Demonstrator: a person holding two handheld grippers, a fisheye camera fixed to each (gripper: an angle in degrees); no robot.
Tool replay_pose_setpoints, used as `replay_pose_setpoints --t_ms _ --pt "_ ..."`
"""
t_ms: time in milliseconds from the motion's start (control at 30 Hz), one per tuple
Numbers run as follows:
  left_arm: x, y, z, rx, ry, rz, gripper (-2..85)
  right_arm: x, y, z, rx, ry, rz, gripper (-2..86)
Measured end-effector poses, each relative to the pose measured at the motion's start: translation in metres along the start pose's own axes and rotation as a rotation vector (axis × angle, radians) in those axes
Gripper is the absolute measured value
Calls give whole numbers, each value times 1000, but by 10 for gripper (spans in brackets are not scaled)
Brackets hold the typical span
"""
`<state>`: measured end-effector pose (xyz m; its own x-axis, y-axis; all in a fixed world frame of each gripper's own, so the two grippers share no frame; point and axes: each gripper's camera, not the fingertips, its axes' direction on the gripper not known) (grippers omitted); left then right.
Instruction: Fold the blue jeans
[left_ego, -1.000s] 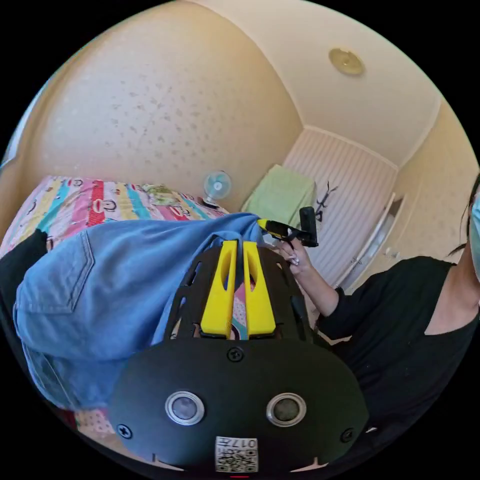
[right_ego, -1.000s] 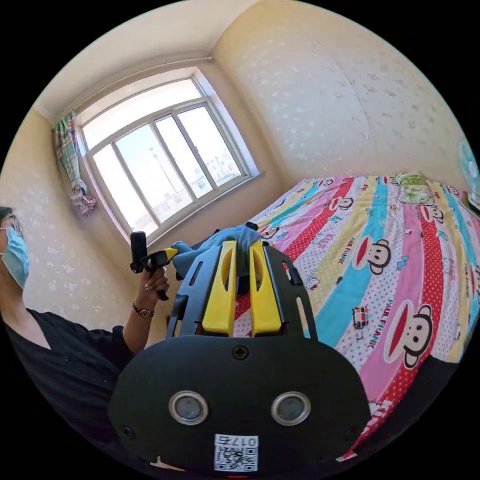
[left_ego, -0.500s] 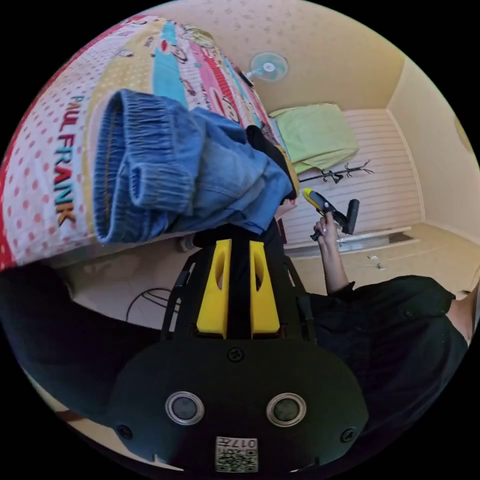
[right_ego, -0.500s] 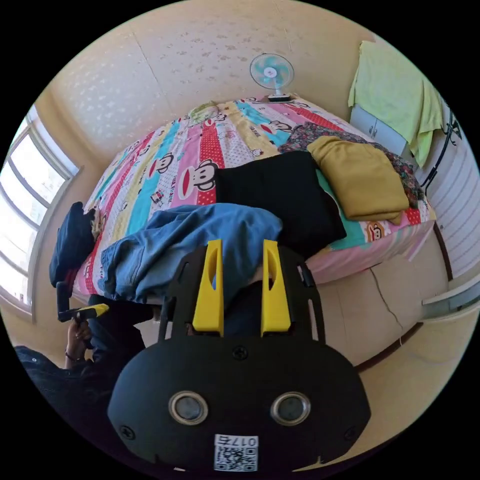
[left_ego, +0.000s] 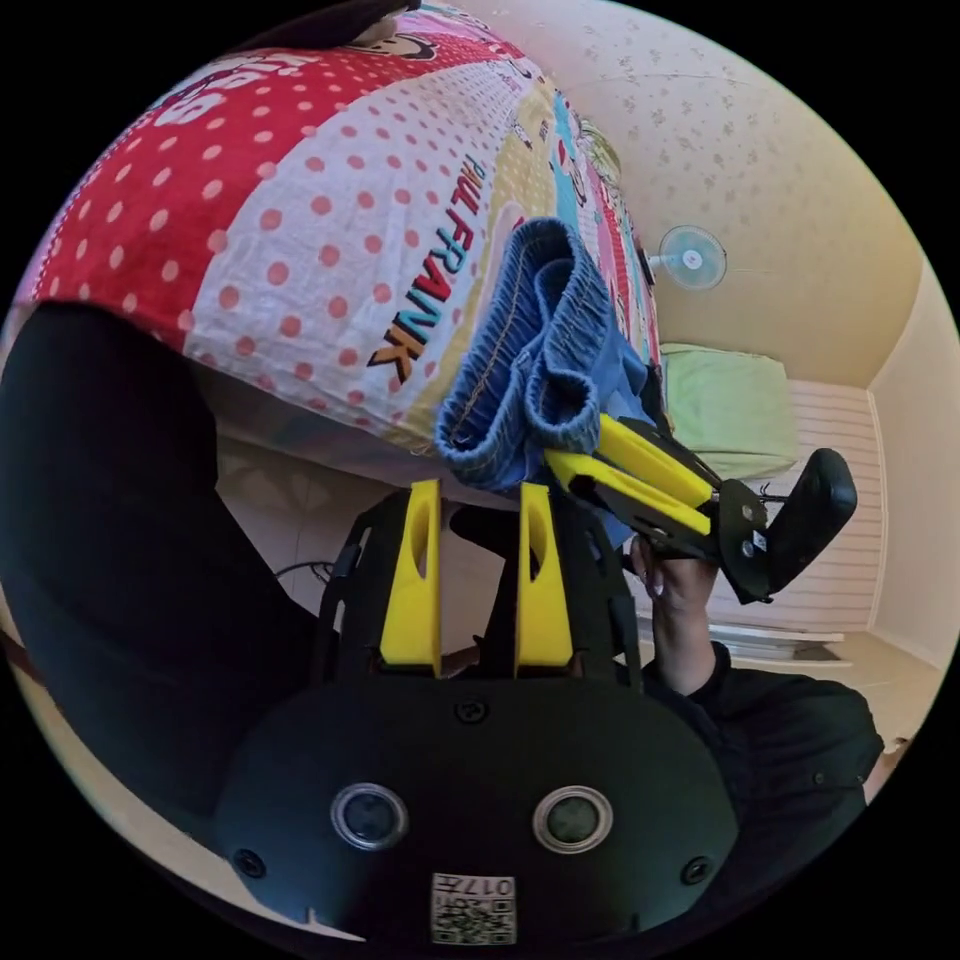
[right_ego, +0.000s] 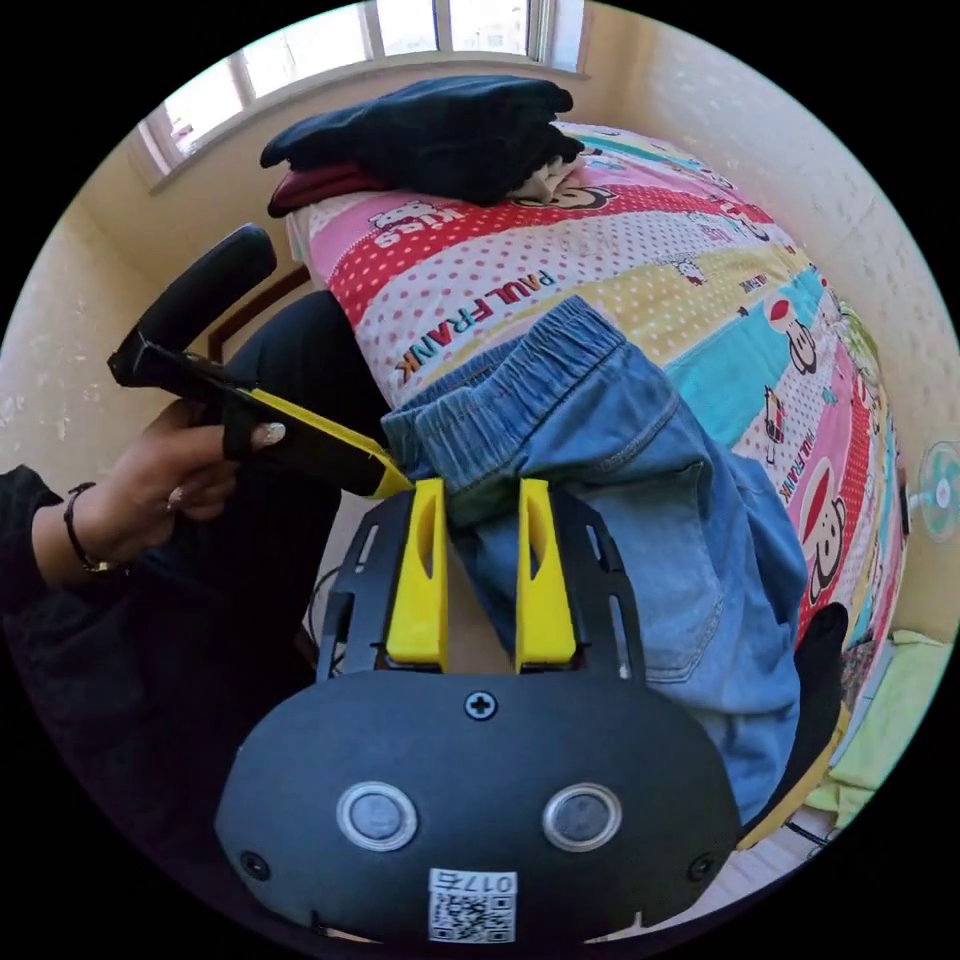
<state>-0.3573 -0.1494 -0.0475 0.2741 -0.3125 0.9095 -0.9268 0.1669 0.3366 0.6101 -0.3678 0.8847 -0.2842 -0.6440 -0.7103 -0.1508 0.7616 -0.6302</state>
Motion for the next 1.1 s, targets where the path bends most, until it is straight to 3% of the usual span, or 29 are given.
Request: replay_pose_setpoints --t_ms 267,367,533,600,900,1100 --pt "17 31 36 145 -75 17 74 -2 35 -108 343 18 177 33" --pt "48 65 18 229 -47 134 48 -16 56 -145 443 74 215 29" --pt "125 127 -74 491 -16 346 44 -48 103 -221 677 295 360 26" --pt "161 141 -110 618 5 443 44 -67 124 -263 853 329 412 25" --pt "361 243 -249 1086 105 899 43 -183 166 -412 1374 527 357 23" --pt "460 315 -308 1124 217 1107 42 -241 189 -504 1529 619 249 23"
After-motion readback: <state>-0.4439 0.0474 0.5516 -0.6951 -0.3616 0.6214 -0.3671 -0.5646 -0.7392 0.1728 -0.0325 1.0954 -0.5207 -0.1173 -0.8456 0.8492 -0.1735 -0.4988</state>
